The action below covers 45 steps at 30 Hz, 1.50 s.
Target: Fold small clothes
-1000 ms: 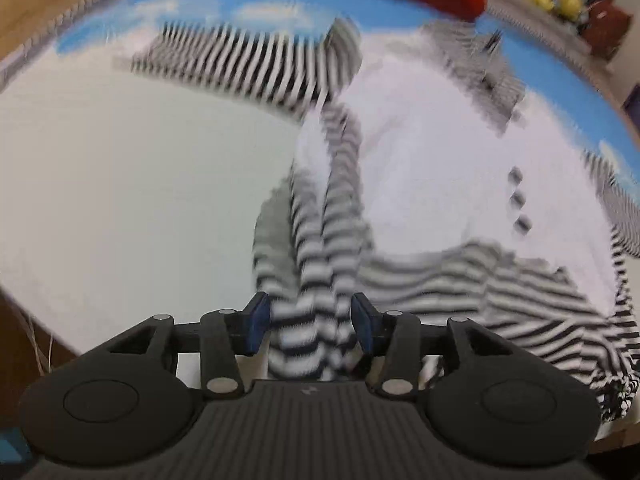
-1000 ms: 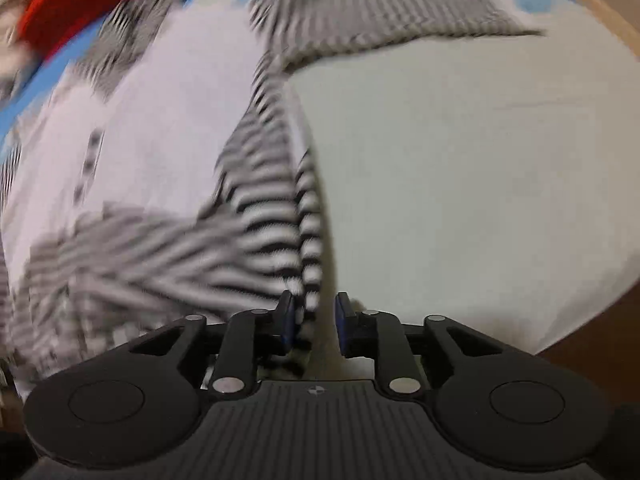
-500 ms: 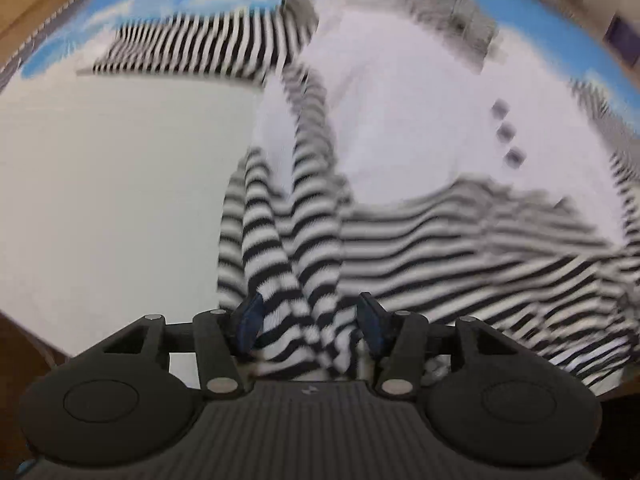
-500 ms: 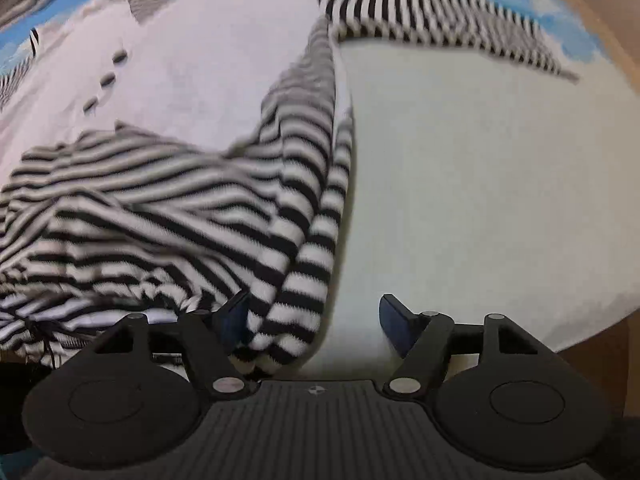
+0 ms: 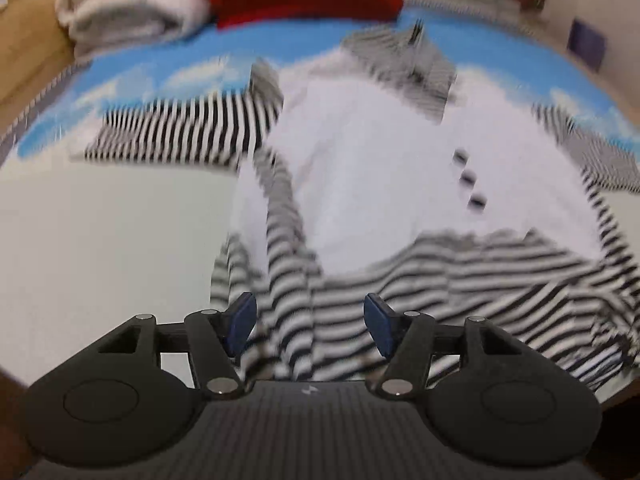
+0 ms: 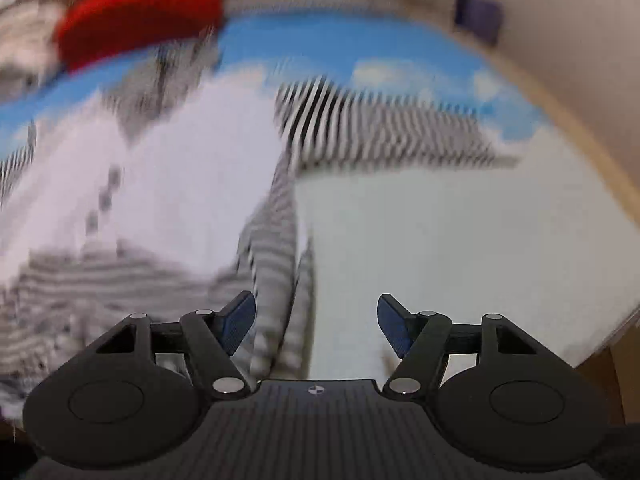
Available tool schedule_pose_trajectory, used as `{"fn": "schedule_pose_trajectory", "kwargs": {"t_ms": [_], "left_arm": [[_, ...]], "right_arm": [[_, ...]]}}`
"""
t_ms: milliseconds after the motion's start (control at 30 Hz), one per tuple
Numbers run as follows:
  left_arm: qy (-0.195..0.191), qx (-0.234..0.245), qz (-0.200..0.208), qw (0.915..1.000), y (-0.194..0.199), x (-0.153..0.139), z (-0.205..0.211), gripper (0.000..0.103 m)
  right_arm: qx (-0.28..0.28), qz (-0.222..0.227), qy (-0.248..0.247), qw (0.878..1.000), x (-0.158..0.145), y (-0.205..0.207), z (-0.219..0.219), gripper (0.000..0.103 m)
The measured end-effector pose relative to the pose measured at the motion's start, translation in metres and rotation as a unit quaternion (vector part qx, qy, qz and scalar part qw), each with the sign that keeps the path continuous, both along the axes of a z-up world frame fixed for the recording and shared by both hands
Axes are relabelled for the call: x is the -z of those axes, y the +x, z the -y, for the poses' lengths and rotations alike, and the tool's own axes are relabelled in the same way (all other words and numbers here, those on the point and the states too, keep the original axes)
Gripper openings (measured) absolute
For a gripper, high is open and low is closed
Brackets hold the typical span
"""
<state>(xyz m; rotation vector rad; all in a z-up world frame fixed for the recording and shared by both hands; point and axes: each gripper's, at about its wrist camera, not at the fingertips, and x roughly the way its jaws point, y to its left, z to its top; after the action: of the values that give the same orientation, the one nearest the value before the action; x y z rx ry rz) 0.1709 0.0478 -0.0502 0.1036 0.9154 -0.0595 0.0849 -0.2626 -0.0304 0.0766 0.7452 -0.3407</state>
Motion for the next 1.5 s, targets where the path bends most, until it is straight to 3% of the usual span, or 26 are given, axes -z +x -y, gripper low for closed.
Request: {"fn": "schedule_pose_trajectory", "kwargs": {"t_ms": [167, 333, 433, 567, 800, 933, 1067, 1133, 1300, 1500], "left_arm": [[0.006, 0.005, 0.077, 0.9970, -0.010, -0.023, 0.004, 0.076], [-0.011, -0.009, 0.136, 0.9906, -0.011, -0.038, 0.003, 0.079], [-0.008, -0.018, 0.156, 0.9875, -0.008, -0.041, 0.004, 0.082], [0.002, -0.018, 0.161, 0.9868, -0.003, -0.042, 0.008, 0.083], [0.010, -0.049, 0.193, 0.9800, 0.006, -0.056, -0.009, 0.083], [-0.020, -0.086, 0.189, 0.9781, 0.019, -0.064, -0.027, 0.083], [-0.034, -0.098, 0.194, 0.9755, 0.027, -0.072, -0.033, 0.081], [-0.042, -0.096, 0.191, 0.9759, 0.032, -0.078, -0.035, 0.078], [-0.067, -0.125, 0.156, 0.9774, 0.071, -0.110, -0.057, 0.057], [-0.054, -0.140, 0.209, 0.9663, 0.150, -0.137, -0.079, 0.052]], "right_arm": [[-0.023, 0.125, -0.016, 0.992, -0.059, 0.000, 0.007, 0.070], [-0.060, 0.192, -0.081, 0.976, -0.092, 0.012, 0.012, 0.078], [-0.058, 0.197, -0.090, 0.975, -0.087, 0.013, 0.019, 0.078], [-0.023, 0.221, -0.043, 0.974, -0.086, 0.010, 0.030, 0.078], [0.013, 0.212, 0.011, 0.977, -0.074, 0.025, 0.041, 0.078], [0.033, 0.212, 0.032, 0.976, -0.069, 0.032, 0.045, 0.078], [0.025, 0.207, 0.024, 0.978, -0.064, 0.040, 0.038, 0.078], [0.017, 0.207, 0.016, 0.978, -0.064, 0.042, 0.034, 0.078], [0.007, 0.216, 0.013, 0.976, -0.066, 0.042, 0.031, 0.078], [0.000, 0.222, -0.008, 0.975, -0.068, 0.037, 0.031, 0.078]]}}
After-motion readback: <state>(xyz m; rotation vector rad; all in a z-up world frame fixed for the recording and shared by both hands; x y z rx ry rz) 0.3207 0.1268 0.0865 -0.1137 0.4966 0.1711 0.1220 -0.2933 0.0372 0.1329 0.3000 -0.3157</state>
